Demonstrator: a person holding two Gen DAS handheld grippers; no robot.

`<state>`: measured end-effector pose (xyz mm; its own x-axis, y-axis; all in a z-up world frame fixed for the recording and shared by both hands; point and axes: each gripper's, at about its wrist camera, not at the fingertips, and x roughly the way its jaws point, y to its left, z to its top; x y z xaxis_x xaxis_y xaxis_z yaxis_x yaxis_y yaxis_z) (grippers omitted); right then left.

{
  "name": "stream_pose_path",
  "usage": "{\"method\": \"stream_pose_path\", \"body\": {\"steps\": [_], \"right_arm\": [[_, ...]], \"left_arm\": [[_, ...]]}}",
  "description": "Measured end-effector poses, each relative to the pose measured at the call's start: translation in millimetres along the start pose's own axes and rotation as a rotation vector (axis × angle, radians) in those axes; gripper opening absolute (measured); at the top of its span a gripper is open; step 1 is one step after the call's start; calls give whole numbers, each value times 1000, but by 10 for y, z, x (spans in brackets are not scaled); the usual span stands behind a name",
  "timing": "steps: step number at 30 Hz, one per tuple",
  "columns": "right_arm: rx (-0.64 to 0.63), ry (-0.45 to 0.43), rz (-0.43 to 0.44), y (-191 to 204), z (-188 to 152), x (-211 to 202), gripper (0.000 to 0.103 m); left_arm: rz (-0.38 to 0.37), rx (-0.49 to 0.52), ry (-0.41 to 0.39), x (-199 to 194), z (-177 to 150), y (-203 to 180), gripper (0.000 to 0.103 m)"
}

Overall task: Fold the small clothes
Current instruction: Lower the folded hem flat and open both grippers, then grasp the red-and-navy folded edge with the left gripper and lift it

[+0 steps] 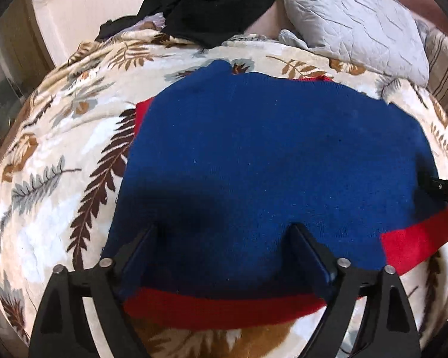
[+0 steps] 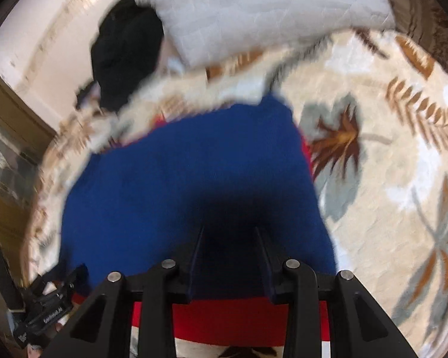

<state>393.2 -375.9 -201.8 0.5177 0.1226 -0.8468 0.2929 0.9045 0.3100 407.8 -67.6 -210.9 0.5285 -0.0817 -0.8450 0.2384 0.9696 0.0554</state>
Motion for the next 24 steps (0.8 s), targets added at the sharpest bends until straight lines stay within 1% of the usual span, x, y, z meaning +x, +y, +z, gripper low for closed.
{"method": "stream_pose_path", "body": {"steps": [1, 2, 3, 4, 5, 8, 10, 11, 13, 14, 15, 16, 18, 19, 21, 22, 24], "right_arm": [[-14, 22, -15, 22, -17, 80, 40], [-29, 12, -25, 40, -31, 84, 41], [-43, 7, -25, 62, -38, 57, 51], [-45, 11, 1, 63, -42, 24, 55], [-38, 10, 28, 56, -61, -17, 57], [-41, -12, 52, 26, -170, -173, 57], [-49, -24, 102, 16, -275, -273, 57], [-56, -27, 133, 25, -331, -310, 57], [-84, -16, 142, 66, -414, -318, 57], [-99, 1, 136, 79, -462, -282, 57], [-107, 35, 126, 91, -502, -207, 56], [-106, 55, 116, 98, -532, -162, 56], [-104, 41, 107, 110, -551, -179, 56], [-94, 35, 132, 119, -552, -236, 56], [-70, 12, 191, 120, -543, -333, 56], [-70, -7, 228, 144, -560, -405, 56], [-87, -24, 273, 201, -602, -478, 56]], "left_arm": [[2, 6, -1, -21, -3, -7, 91], [-7, 3, -3, -44, -9, 7, 91], [-21, -8, -6, -74, -22, 37, 91], [-41, -27, -11, -123, -42, 86, 91], [-60, -53, -15, -182, -69, 154, 91], [-66, -122, -21, -336, -199, 373, 91], [-67, -168, -29, -422, -297, 521, 91], [-56, -199, -27, -465, -364, 625, 91], [-34, -235, -21, -513, -473, 727, 91], [-36, -263, -8, -527, -556, 805, 91], [-50, -286, 3, -534, -616, 858, 91], [-83, -329, 22, -539, -709, 936, 91], [-125, -387, 27, -565, -839, 1009, 91], [-142, -398, 24, -583, -870, 1011, 90], [-163, -388, 15, -608, -894, 970, 91], [-171, -374, 4, -620, -888, 934, 91], [-198, -363, -8, -603, -853, 886, 91]]}}
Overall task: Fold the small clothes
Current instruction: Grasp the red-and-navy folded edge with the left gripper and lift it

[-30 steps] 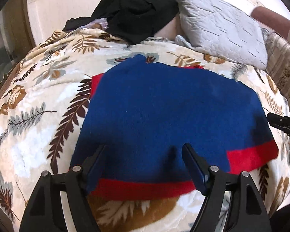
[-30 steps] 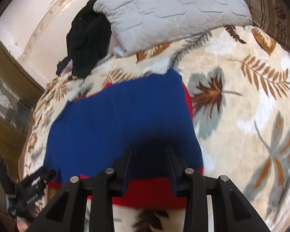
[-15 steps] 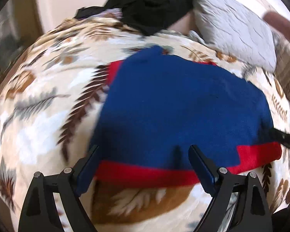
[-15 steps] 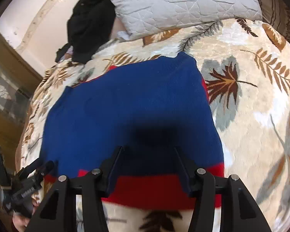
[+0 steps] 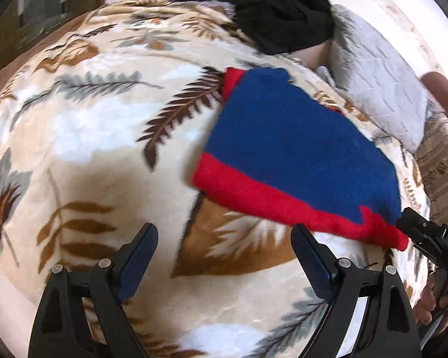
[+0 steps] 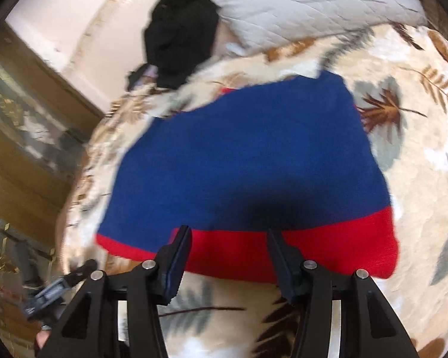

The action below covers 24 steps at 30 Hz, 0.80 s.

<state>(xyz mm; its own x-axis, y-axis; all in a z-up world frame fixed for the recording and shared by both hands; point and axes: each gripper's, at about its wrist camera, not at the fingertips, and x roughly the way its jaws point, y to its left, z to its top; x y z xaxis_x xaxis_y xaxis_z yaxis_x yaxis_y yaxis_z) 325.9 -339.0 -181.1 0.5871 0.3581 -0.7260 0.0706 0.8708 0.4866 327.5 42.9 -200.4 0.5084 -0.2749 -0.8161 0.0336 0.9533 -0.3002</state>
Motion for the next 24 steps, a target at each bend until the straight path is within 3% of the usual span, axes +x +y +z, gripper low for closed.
{"method": "stream_pose_path", "body": {"steps": [4, 5, 8, 12, 13, 18, 21, 23, 24], "right_arm": [[-54, 2, 57, 253, -93, 68, 51], [-64, 4, 56, 279, -81, 115, 39], [-90, 4, 67, 360, -80, 206, 30], [-74, 15, 77, 352, -36, 369, 28], [-70, 18, 77, 352, -17, 428, 28], [-41, 115, 23, 267, -33, 797, 25], [-43, 108, 31, 254, -33, 772, 25], [-50, 106, 28, 256, -58, 749, 25], [-57, 96, 22, 265, -75, 720, 25]], "left_arm": [[-88, -88, 27, 185, 116, 21, 90], [-106, -120, 28, 243, 149, 42, 90], [-144, -170, -31, 278, 223, 64, 90], [-194, -209, -70, 350, 289, 64, 63], [-192, -214, -75, 369, 300, 64, 62], [-217, -249, -71, 472, 356, 57, 67], [-222, -250, -88, 479, 355, 46, 67], [-205, -218, -121, 437, 350, -7, 56], [-193, -203, -132, 413, 359, -17, 36]]}}
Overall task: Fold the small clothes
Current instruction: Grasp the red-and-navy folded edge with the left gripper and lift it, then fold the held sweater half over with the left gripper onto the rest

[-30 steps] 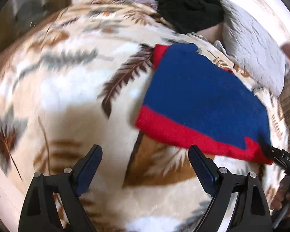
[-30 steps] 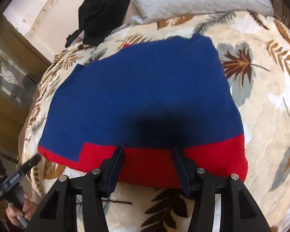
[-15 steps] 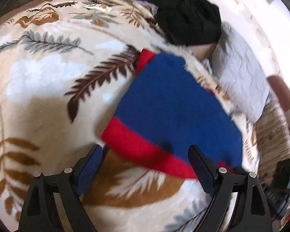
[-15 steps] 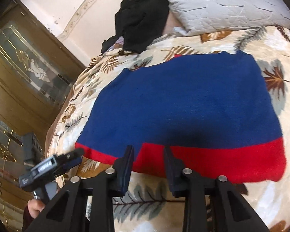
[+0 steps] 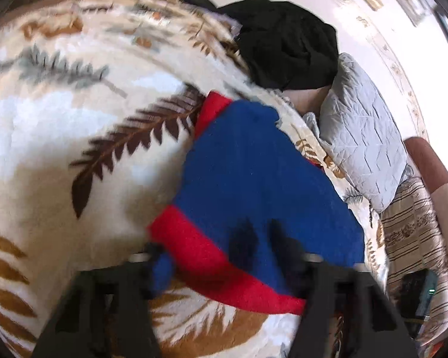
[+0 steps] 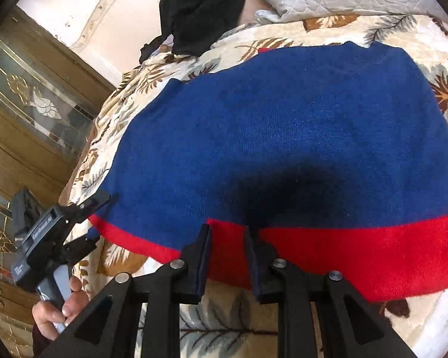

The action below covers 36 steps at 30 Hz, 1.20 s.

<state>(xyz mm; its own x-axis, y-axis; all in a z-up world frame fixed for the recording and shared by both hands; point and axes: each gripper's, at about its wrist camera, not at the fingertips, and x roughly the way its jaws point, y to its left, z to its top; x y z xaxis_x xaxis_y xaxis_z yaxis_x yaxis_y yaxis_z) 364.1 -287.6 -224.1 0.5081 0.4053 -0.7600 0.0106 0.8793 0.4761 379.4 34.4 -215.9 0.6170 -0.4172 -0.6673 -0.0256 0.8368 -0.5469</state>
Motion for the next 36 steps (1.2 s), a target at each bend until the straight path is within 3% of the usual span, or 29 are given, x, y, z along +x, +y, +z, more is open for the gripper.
{"method": "stream_pose_path", "body": {"steps": [3, 5, 6, 8, 12, 13, 19, 26, 31, 34, 35, 36], "right_arm": [[-22, -47, -21, 43, -54, -151, 25], [-43, -97, -44, 44, -80, -270, 25], [-46, -76, -56, 15, -86, -234, 26], [-30, -4, -52, -83, -110, -103, 25], [29, -34, 21, -198, -50, -292, 26], [45, -58, 9, -253, -26, -377, 30], [86, -131, -60, -473, 117, -837, 29], [174, -197, 7, -788, 326, -1310, 30], [294, -160, 164, -1138, 462, -1302, 31], [342, -99, 235, -1224, 571, -1156, 41], [361, -69, 263, -1235, 612, -1073, 64], [376, -51, 283, -1235, 647, -1006, 75]], "left_arm": [[14, 81, -33, -38, 33, -149, 26], [32, 132, -44, -54, 39, -251, 24], [35, 143, -43, -60, 47, -263, 22], [16, 167, -52, -85, 56, -340, 21], [5, 259, -74, -179, 43, -559, 19], [4, 279, -77, -196, 32, -609, 18], [11, 483, -96, -275, -112, -1131, 17], [-32, 653, -34, -52, -424, -1836, 16], [-7, 792, 49, 315, -804, -2148, 16], [17, 819, 85, 465, -951, -2078, 16], [6, 815, 90, 466, -952, -2035, 16], [-7, 811, 88, 444, -939, -2012, 16]]}}
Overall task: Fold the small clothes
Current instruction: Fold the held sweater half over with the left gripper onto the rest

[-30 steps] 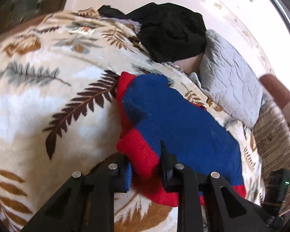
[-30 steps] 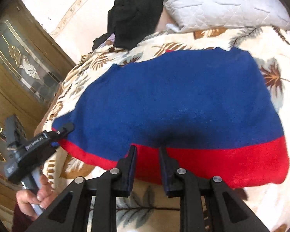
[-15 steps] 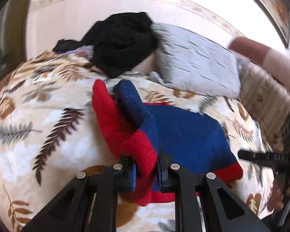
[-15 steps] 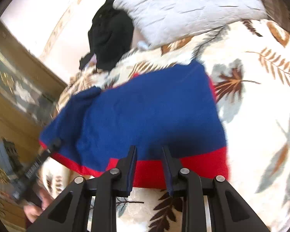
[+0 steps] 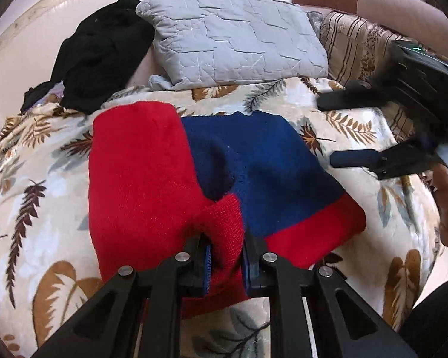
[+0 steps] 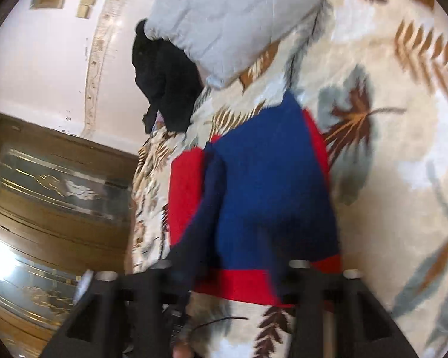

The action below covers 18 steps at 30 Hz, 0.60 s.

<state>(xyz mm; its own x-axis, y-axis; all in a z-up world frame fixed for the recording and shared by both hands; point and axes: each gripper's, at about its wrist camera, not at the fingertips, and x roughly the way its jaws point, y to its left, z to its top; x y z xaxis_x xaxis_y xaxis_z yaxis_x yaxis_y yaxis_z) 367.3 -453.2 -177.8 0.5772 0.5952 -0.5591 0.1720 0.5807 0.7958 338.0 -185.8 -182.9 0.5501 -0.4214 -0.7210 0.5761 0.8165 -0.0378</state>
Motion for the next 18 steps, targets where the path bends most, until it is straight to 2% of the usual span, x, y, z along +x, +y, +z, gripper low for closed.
{"method": "stream_pose_path", "body": {"steps": [6, 11, 14, 18], "right_arm": [[5, 96, 89, 161, 231, 509, 75], [-6, 248, 73, 341, 284, 1187, 75], [-10, 264, 91, 440, 358, 1464, 75], [-40, 239, 86, 542, 496, 1708, 72]], "left_arm": [[-41, -10, -40, -178, -31, 145, 16], [-55, 10, -52, -250, -49, 164, 16], [-66, 24, -52, -283, -85, 191, 16], [-85, 31, -52, -307, -106, 243, 16]]}}
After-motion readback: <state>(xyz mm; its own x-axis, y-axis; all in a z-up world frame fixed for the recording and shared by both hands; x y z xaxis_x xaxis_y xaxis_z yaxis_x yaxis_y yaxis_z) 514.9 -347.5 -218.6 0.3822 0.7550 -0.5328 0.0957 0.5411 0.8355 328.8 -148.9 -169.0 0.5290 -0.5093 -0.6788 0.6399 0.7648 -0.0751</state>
